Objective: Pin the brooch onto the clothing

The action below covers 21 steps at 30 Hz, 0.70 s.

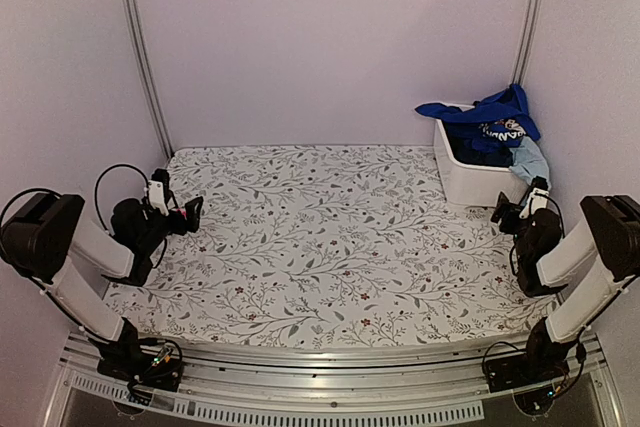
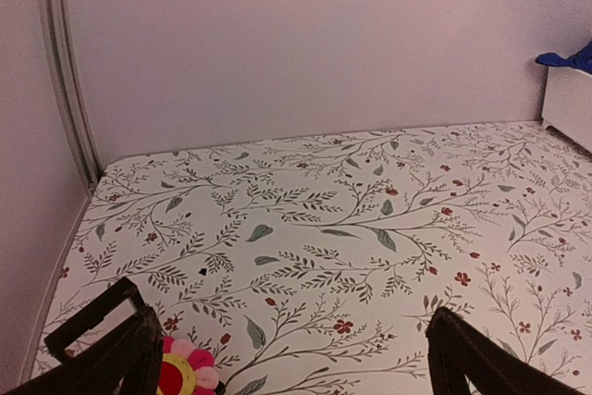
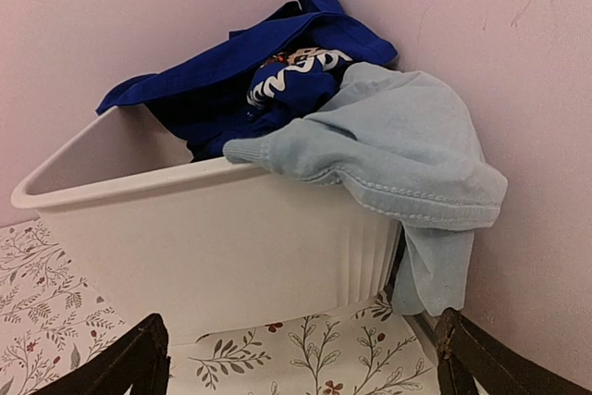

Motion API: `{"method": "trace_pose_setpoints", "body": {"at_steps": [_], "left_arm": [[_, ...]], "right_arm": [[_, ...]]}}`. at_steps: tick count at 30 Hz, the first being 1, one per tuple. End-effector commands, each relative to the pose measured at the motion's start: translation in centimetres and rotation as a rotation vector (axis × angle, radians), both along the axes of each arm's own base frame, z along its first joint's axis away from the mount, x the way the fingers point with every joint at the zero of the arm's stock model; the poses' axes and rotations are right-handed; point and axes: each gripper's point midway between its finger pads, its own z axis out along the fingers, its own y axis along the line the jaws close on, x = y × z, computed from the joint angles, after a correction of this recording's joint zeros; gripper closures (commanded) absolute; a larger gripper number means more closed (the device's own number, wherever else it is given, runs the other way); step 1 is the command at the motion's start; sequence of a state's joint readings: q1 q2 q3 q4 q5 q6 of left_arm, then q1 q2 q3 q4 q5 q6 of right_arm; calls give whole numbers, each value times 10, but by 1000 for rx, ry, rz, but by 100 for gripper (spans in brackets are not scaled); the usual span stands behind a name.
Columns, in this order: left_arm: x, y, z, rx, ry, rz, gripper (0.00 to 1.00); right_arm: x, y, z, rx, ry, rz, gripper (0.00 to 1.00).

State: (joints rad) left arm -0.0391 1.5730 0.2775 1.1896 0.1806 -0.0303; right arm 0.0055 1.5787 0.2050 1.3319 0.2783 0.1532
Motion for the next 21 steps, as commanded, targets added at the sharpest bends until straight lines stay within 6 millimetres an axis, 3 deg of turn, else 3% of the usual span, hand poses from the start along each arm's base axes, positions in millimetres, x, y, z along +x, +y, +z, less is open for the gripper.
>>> {"method": "trace_pose_setpoints", "body": {"at_steps": [1,4,8,9,10,11,15,16,17,18,21], "left_arm": [[1,-2,0,10,6,-4,1],[1,-2,0,12,7,-3,0],[2,-6,-1,28,12,-9,1],[2,-6,-1,28,11,-8,0],[2,-6,-1,29,11,-8,1],[2,-6,-1,29,11,-7,1],[3,-6,1,33,35,-5,1],[4,-5,3,34,24,5,0],[4,-5,3,34,16,6,0],[4,-5,2,34,20,6,0],[4,-4,3,35,18,12,0]], "right_arm": [[-8,1,28,1,-114,5,1],[-27,-3,38,-24,-158,-56,1],[-34,6,75,-1,-181,-32,1],[-31,12,111,24,-233,8,1],[-28,18,117,46,-193,44,1],[-26,23,150,63,-217,78,1],[-16,24,209,130,-108,84,4],[-9,22,201,143,-10,59,6],[-4,20,217,172,-6,40,9],[3,18,208,189,81,19,12],[30,14,211,218,197,-37,18]]}}
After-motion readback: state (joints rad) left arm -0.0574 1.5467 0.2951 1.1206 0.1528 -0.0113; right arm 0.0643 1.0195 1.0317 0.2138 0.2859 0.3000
